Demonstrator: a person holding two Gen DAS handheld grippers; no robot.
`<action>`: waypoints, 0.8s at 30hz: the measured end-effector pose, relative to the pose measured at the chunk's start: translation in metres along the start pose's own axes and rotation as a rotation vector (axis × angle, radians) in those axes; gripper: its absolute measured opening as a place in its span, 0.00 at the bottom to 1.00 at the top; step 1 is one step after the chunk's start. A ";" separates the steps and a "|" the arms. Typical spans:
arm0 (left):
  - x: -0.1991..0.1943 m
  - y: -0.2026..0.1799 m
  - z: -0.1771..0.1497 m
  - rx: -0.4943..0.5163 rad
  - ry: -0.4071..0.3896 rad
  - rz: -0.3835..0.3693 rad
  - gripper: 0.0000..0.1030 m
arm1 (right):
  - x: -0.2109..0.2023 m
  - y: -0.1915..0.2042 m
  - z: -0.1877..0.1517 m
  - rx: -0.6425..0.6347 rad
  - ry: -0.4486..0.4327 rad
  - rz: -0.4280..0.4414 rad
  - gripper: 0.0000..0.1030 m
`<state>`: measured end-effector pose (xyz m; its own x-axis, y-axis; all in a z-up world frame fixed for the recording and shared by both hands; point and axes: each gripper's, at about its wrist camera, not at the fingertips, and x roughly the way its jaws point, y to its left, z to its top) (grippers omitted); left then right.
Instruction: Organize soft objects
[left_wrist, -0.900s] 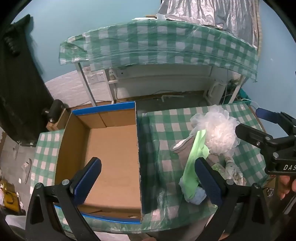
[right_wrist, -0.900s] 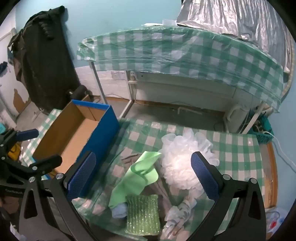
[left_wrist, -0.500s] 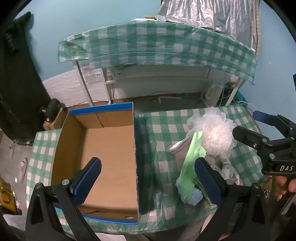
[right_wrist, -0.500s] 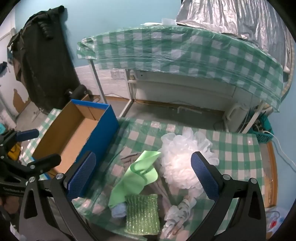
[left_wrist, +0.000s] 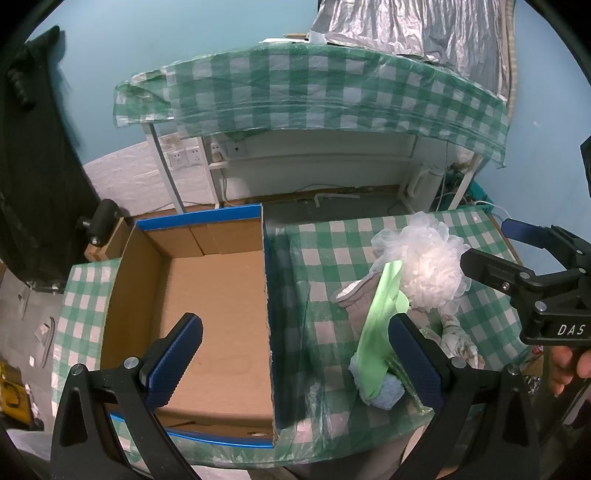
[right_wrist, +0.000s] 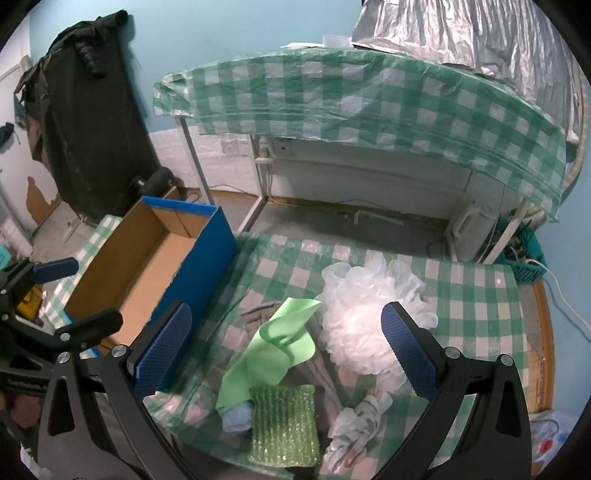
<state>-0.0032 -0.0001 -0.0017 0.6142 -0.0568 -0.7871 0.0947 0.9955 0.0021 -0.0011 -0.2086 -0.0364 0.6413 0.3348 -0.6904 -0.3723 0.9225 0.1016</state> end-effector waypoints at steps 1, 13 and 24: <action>0.000 0.000 0.000 0.000 0.000 -0.002 0.99 | 0.000 0.000 0.000 0.000 0.000 0.001 0.99; 0.001 -0.001 0.000 0.002 0.006 -0.004 0.99 | 0.002 -0.001 -0.002 0.001 0.002 0.000 0.99; 0.003 -0.006 -0.002 0.015 0.008 -0.005 0.98 | 0.002 -0.001 -0.004 0.002 0.007 0.000 0.99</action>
<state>-0.0036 -0.0061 -0.0056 0.6074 -0.0606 -0.7921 0.1095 0.9940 0.0078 -0.0018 -0.2095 -0.0409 0.6371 0.3331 -0.6951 -0.3705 0.9231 0.1028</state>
